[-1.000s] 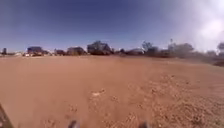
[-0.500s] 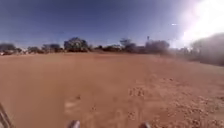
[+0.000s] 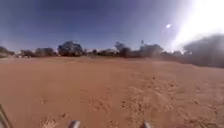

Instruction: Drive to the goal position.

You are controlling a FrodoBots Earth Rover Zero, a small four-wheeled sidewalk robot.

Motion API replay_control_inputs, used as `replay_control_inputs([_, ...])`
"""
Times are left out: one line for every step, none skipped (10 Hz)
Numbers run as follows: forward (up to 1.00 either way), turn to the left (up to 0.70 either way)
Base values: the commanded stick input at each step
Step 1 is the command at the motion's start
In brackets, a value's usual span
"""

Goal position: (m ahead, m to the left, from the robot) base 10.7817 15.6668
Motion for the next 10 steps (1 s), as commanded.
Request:
replay_control_inputs([0.7,0.0])
replay_control_inputs([0.7,0.0])
replay_control_inputs([0.7,0.17])
replay_control_inputs([0.7,0.27])
replay_control_inputs([0.7,0.27])
replay_control_inputs([0.7,0.27])
replay_control_inputs([0.7,0.27])
replay_control_inputs([0.7,0.27])
replay_control_inputs([0.7,0.27])
replay_control_inputs([0.7,0.27])
